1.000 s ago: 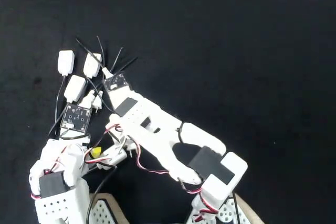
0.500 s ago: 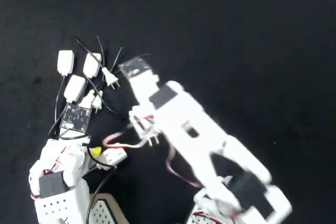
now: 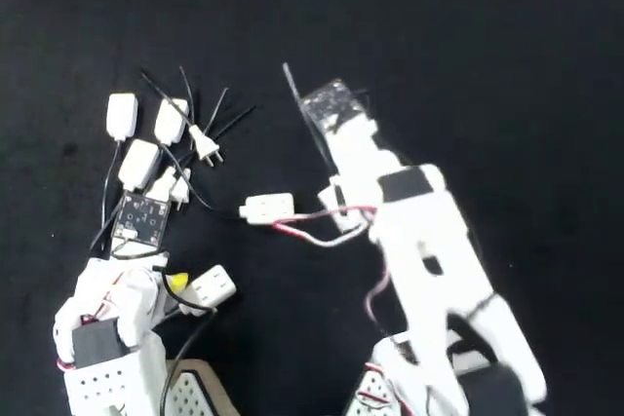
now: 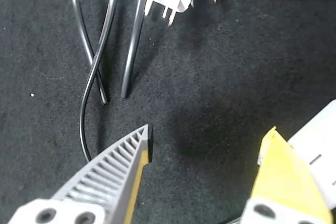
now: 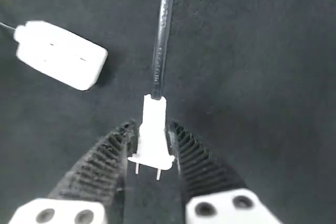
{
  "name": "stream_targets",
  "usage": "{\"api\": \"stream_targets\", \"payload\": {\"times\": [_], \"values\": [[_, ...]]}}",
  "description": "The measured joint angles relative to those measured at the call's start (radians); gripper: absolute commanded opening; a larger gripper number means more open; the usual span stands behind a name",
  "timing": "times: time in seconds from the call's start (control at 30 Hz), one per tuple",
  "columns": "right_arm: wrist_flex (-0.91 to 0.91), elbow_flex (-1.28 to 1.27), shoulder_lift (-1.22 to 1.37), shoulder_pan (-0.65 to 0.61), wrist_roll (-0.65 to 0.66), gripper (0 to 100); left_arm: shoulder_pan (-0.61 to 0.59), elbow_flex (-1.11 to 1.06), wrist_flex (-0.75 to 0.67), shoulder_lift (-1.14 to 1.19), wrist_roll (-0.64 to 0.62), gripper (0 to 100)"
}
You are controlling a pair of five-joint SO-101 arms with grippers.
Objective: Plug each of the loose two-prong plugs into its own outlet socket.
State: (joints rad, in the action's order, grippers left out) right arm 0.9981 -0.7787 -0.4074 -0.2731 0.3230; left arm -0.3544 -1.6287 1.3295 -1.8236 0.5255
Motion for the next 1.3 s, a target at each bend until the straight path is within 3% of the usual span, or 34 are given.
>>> {"api": "stream_targets", "payload": {"times": [0.3, 0.6, 0.8, 1.0, 1.3], "values": [[-0.018, 0.167, 0.354, 0.005, 0.031, 1.8, 0.000, 0.000, 0.000, 0.000, 0.000, 33], [0.074, 0.224, 0.370, -0.009, 0.034, 22.1, 0.000, 0.000, 0.000, 0.000, 0.000, 33], [0.207, 0.322, 0.370, -0.021, 0.044, 20.6, 0.000, 0.000, 0.000, 0.000, 0.000, 33], [0.350, 0.442, 0.371, -0.011, 0.169, 19.4, 0.000, 0.000, 0.000, 0.000, 0.000, 33], [0.339, 0.479, 0.379, 0.037, 0.206, 19.4, 0.000, 0.000, 0.000, 0.000, 0.000, 33]]}}
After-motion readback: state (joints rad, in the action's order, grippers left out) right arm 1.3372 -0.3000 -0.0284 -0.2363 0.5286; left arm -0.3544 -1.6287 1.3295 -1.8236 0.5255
